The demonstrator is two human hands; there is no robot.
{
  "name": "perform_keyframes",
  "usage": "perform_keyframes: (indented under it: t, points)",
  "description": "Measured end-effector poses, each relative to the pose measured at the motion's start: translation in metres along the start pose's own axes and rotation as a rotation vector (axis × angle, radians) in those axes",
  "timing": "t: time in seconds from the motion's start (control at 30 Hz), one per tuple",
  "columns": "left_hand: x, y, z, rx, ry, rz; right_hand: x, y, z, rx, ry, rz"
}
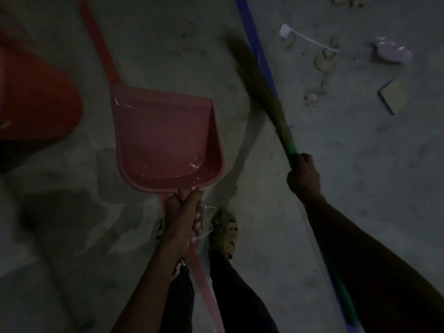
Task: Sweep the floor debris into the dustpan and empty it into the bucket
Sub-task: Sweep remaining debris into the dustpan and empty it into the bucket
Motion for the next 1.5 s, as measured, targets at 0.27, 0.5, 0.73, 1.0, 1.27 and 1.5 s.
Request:
perform_keyframes:
  t: [0.27, 0.5, 0.73, 1.0, 1.27, 1.5]
  points:
    - [-0.038, -0.025, -0.044, 0.133, -0.099, -0.049, -0.01, -0.028, 0.062, -0.226, -0.246, -0.182]
    - [-0.099, -0.083, -0.074, 0.165, -0.202, -0.047, 0.016, -0.062, 0.067, -0.243, -0.344, -0.031]
    - [-0.191, -0.126, -0.119, 0.312, -0.274, -0.087, 0.035, -0.104, 0.042, 0.141, -0.391, -0.108]
    - [-0.201, -0.131, -0.158, 0.46, -0.419, -0.134, -0.013, -0.088, 0.046, -0.066, -0.432, -0.42]
    - [-0.139, -0.1, -0.149, 0.396, -0.383, -0.141, -0.069, -0.052, 0.051, -0.273, -0.616, -0.396]
    - [-0.066, -0.038, -0.147, 0.216, -0.281, -0.117, -0.123, 0.021, -0.012, 0.129, -0.872, -0.366]
Point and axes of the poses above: each hand's wrist, its own y-axis away from the middle knuckle, its own z-axis out of the back of the hand, x = y × z, the point moved 6 cm from there along -y, towards the middle knuckle, and after that the axes turned 8 degrees about -z, right-handed, at the moved point
